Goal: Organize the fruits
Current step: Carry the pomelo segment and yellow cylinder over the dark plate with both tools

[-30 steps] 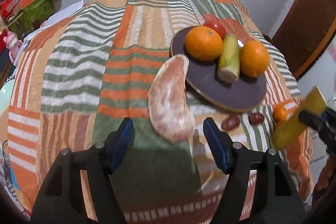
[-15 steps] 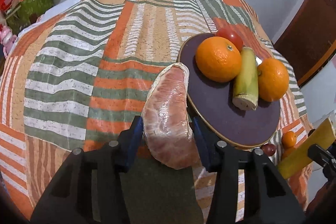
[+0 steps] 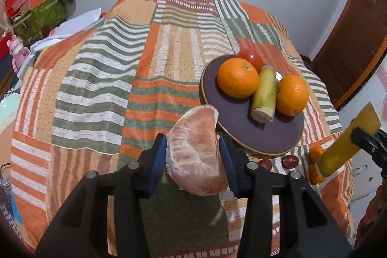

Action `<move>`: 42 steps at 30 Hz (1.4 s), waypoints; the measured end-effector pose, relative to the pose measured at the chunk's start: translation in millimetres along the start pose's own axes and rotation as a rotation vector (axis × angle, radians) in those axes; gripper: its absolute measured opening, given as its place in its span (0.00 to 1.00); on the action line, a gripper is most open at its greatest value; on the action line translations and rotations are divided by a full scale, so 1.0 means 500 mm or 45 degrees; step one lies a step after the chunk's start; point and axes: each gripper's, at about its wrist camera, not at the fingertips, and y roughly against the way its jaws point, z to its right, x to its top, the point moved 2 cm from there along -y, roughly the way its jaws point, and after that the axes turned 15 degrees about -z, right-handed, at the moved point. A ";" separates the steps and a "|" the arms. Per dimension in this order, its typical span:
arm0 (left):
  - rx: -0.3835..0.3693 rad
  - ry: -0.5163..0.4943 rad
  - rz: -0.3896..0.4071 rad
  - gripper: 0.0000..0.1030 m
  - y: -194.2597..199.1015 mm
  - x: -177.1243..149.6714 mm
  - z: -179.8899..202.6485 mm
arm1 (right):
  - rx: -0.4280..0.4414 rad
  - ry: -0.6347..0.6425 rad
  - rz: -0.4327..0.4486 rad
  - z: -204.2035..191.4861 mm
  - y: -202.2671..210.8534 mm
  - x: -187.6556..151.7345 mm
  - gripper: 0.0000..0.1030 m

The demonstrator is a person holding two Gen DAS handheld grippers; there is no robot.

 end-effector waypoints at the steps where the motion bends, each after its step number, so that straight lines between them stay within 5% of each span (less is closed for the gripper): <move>1: 0.013 -0.001 0.015 0.28 0.008 -0.001 0.002 | 0.000 0.003 0.005 -0.001 0.001 0.004 0.31; 2: 0.031 -0.003 0.028 0.20 0.013 0.000 0.004 | 0.001 0.005 0.010 -0.002 0.003 0.007 0.31; 3: 0.007 -0.018 0.029 0.00 0.022 0.004 0.006 | 0.001 0.007 0.015 -0.003 0.004 0.009 0.31; 7: -0.008 -0.042 0.036 0.00 0.037 0.014 0.014 | 0.004 0.015 0.023 -0.008 0.004 0.017 0.31; 9: -0.016 -0.055 0.021 0.04 0.035 0.014 0.018 | 0.008 0.016 0.023 -0.009 0.003 0.016 0.31; 11: -0.017 -0.073 -0.023 0.19 0.020 0.014 0.022 | 0.015 0.015 0.017 -0.008 -0.001 0.014 0.31; 13: 0.018 -0.094 -0.048 0.45 -0.002 0.015 0.025 | 0.019 0.014 0.005 -0.006 -0.006 0.012 0.31; 15: 0.063 -0.101 -0.064 0.53 -0.023 0.018 0.025 | 0.021 0.011 -0.005 -0.004 -0.012 0.010 0.31; 23: 0.026 -0.061 -0.185 0.53 -0.113 0.038 0.003 | 0.010 0.014 -0.018 0.002 -0.023 0.017 0.31; 27: 0.013 -0.056 -0.156 0.41 -0.116 0.052 0.003 | 0.004 0.015 -0.014 0.004 -0.026 0.026 0.31; 42: -0.030 -0.105 0.043 0.39 -0.019 0.068 0.031 | 0.008 0.024 0.005 -0.003 -0.045 0.070 0.31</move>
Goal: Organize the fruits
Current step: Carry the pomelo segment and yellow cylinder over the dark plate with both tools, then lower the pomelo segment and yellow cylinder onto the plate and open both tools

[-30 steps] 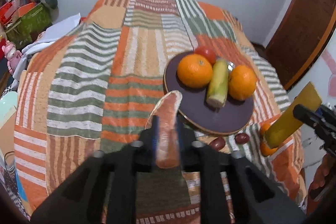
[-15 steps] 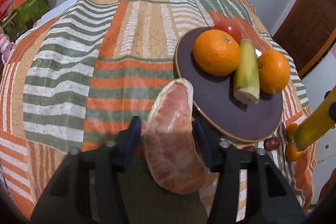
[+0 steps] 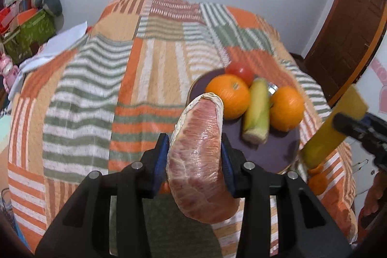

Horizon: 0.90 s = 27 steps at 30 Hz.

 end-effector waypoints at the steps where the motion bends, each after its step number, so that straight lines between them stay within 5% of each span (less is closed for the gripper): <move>1: -0.004 -0.007 0.016 0.39 0.005 0.006 0.006 | 0.001 0.003 0.000 -0.002 -0.002 0.002 0.31; 8: -0.020 -0.072 0.080 0.39 0.011 0.033 0.048 | -0.002 0.027 -0.021 -0.012 -0.026 0.018 0.31; 27: -0.037 -0.140 0.030 0.40 -0.075 0.079 0.081 | 0.049 0.059 -0.078 -0.004 -0.099 0.056 0.32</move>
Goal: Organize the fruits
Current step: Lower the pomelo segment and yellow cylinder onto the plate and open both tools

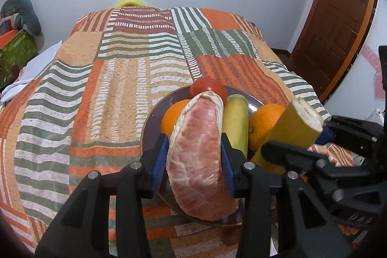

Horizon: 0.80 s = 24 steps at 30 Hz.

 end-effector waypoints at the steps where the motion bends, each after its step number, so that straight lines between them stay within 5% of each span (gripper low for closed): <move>1: -0.001 0.002 0.011 0.40 0.000 0.001 0.000 | 0.010 -0.010 0.015 0.003 0.005 0.002 0.32; 10: -0.003 0.029 0.026 0.44 0.016 -0.003 -0.006 | -0.005 -0.011 0.037 0.011 0.020 0.007 0.35; 15: 0.017 0.025 0.029 0.44 0.045 -0.022 0.000 | -0.039 0.005 0.065 0.000 0.044 -0.005 0.51; 24: 0.058 0.013 0.114 0.48 0.154 -0.074 0.028 | -0.114 0.018 0.130 -0.021 0.126 -0.046 0.57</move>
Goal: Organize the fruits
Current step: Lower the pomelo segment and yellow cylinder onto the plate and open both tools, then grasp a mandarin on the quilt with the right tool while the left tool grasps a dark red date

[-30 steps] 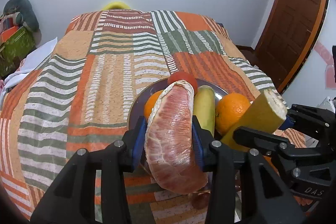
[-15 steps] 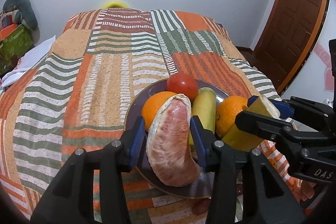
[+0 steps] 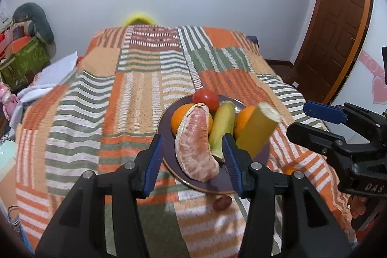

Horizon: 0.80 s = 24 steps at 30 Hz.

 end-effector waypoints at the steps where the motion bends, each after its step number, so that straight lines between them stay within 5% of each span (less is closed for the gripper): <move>1: 0.005 -0.002 0.010 0.49 0.014 -0.005 0.003 | -0.003 -0.004 0.008 0.000 0.011 -0.006 0.57; 11: 0.050 0.004 0.091 0.65 0.126 -0.065 0.041 | -0.067 -0.023 0.030 -0.002 0.072 -0.061 0.57; 13: 0.040 0.000 0.076 0.69 0.135 -0.077 0.050 | -0.077 -0.030 0.027 0.001 0.076 -0.071 0.65; 24: 0.040 0.006 0.000 0.78 0.110 -0.130 0.077 | -0.140 -0.065 -0.063 0.037 0.046 -0.130 0.70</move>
